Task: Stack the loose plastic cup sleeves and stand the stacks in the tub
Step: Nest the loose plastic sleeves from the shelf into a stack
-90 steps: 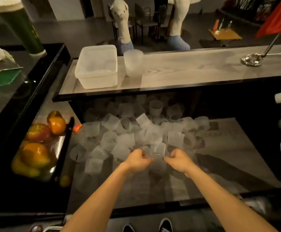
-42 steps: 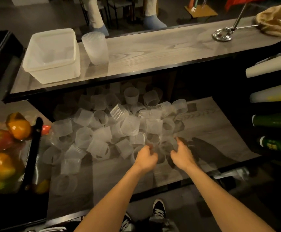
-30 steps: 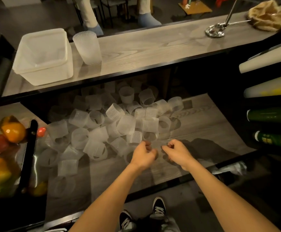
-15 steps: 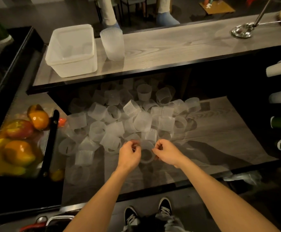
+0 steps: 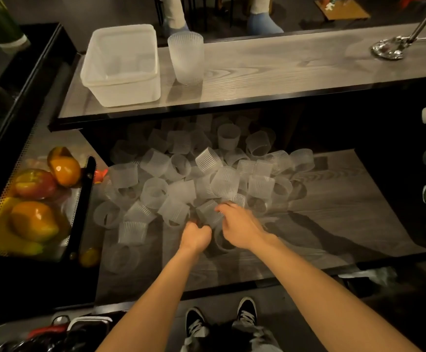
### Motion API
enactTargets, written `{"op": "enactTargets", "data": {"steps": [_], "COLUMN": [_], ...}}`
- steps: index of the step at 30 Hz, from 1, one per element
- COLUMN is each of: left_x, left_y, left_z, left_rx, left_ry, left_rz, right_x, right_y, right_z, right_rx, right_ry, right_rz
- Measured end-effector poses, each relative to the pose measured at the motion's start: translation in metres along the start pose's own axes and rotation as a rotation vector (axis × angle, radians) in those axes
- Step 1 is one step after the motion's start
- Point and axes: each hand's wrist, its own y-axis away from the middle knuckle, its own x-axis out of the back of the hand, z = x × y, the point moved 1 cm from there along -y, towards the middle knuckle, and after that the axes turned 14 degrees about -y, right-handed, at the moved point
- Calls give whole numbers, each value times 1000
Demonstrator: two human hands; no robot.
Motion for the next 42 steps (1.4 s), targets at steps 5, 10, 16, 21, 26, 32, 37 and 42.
{"op": "enactTargets", "data": {"steps": [5,10,16,21,26,32,37,42], "left_x": [-3,4,9,11,13,6,-2,-2], "left_y": [-6,-4,-7,-9,-3,14,22,24], "left_z": [1,2,-4,-15,-15,-9,-7,-4], "left_rx": [210,331,430,459,286,-8,-132,-194], "left_ry": [374,656,989,945,793,449,253,161], "left_rz": [-136,-197,-151,-52,-20,-72,-104,-125], "right_x": [-8,-12,-16,-15,7,42,36,33], "right_y": [-15,-18,-20,-19,-10,10,21,24], "right_z": [-17,-16,-9,-6,-7,16,37,39], "right_rx": [-127,-156,-146,-157,-132,-243,-334,-337], "right_ry": [83,97,122,-38,-249,-317,-327,-280], "right_rz": [-232,-230,-219,-106,-44,-155,-227,-216]}}
